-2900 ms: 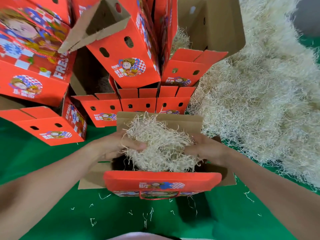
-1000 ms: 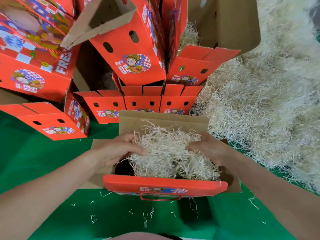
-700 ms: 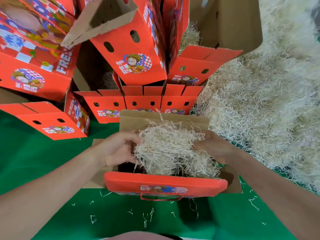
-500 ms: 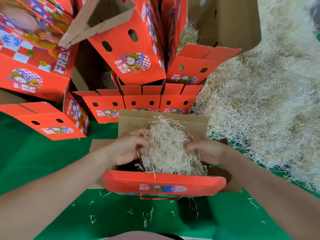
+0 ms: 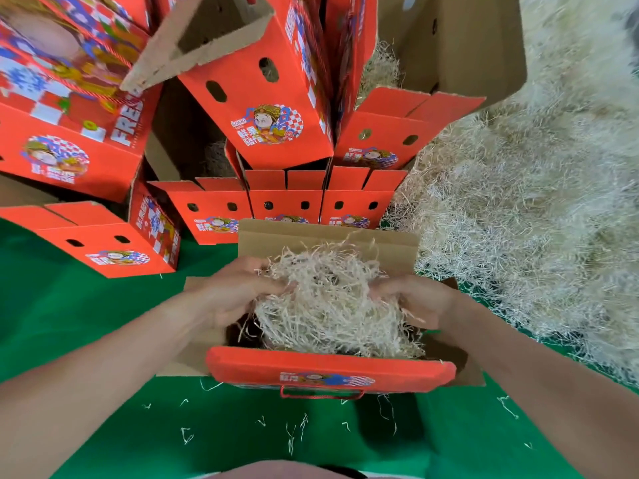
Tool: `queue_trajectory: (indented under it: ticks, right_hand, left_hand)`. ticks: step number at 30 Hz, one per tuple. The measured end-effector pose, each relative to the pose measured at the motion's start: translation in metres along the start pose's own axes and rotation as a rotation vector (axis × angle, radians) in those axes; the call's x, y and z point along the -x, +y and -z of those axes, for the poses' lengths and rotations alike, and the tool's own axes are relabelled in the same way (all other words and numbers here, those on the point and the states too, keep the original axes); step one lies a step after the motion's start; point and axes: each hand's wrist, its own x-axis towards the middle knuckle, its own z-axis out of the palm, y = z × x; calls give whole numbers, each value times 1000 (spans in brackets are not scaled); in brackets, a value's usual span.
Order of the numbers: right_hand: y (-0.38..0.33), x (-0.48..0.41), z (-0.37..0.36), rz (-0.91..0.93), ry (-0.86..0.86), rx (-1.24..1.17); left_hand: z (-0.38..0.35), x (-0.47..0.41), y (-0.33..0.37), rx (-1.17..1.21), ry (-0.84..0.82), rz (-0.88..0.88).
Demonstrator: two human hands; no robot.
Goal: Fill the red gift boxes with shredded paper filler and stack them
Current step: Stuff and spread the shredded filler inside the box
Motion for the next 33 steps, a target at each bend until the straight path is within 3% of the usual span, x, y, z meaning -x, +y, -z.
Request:
queue_trajectory:
  ticks: [4, 9, 12, 16, 19, 23, 26, 30, 33]
  right_hand:
    - [-8, -7, -24, 1, -132, 132]
    - [-4, -1, -8, 70, 185, -86]
    - [-3, 7, 6, 70, 145, -131]
    - [-7, 7, -2, 114, 102, -234]
    - [-8, 5, -3, 107, 160, -235]
    - [4, 17, 17, 86, 337, -290]
    - [11, 22, 25, 65, 355, -186]
    - [5, 19, 17, 25, 226, -46]
    - [-8, 19, 5, -18, 36, 100]
  left_hand:
    - [-27, 4, 19, -5, -101, -64]
    - [-5, 8, 41, -9, -77, -155]
    - [3, 9, 30, -219, -136, -65]
    - [-9, 8, 24, -349, -340, 134]
    - [-17, 8, 19, -435, -345, 175]
    - [12, 4, 17, -223, -170, 54]
    - [31, 8, 12, -38, -77, -14]
    - [13, 11, 11, 9, -109, -88]
    - [1, 12, 15, 160, -281, -92]
